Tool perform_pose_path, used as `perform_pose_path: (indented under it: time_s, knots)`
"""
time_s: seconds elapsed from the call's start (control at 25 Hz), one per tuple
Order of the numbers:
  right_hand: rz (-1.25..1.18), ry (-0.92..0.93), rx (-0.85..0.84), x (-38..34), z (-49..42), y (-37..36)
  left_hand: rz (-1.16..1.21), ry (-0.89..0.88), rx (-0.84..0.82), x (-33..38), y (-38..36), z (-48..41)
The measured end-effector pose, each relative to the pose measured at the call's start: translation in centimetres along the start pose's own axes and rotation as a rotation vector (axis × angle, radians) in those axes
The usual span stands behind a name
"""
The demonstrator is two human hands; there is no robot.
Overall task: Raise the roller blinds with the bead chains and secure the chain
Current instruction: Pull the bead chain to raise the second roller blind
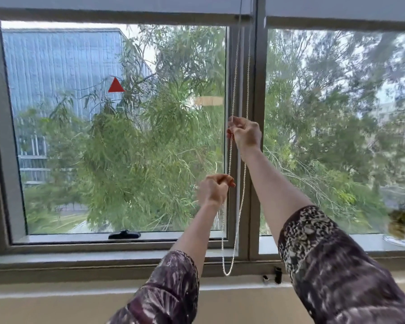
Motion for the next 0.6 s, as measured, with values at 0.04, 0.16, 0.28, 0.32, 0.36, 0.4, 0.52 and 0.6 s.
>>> perform_pose_path:
  time_s: [0.04,0.16,0.28,0.32,0.36,0.4,0.52,0.6]
  knots:
    - [-0.026,-0.017,0.043,-0.5,0.5,0.0,-0.015,-0.013,-0.008,0.1,0.3,0.4]
    - [-0.055,-0.029,0.105,-2.2,1.8,0.2,-0.053,-0.058,0.008,0.6,1.6,1.8]
    - [-0.032,0.019,0.100,-4.1,2.9,0.5,-0.018,-0.075,-0.095,1.1,2.5,3.1]
    - [-0.017,0.029,0.093,-4.6,3.3,0.7,0.009,-0.070,-0.152,1.4,2.8,3.4]
    - [0.001,0.034,0.086,-5.0,3.6,1.0,0.029,-0.072,-0.202,2.0,3.1,3.8]
    - [0.020,0.038,0.079,-5.2,4.0,1.4,0.037,-0.079,-0.240,2.6,3.5,4.1]
    - [0.075,0.037,0.057,-5.1,5.9,2.7,0.117,-0.096,-0.264,5.6,4.9,5.2]
    - [0.138,0.032,0.024,-4.6,7.3,3.7,0.238,-0.107,-0.236,8.1,5.8,6.0]
Point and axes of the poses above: each hand's wrist, its own z-axis away from the middle knuckle, its own y-axis out of the back of the hand, x = y × z, the point moved 2 cm from there along -z, towards the middle knuckle, and after that the axes turned 14 degrees about y, right-handed, at the moved point
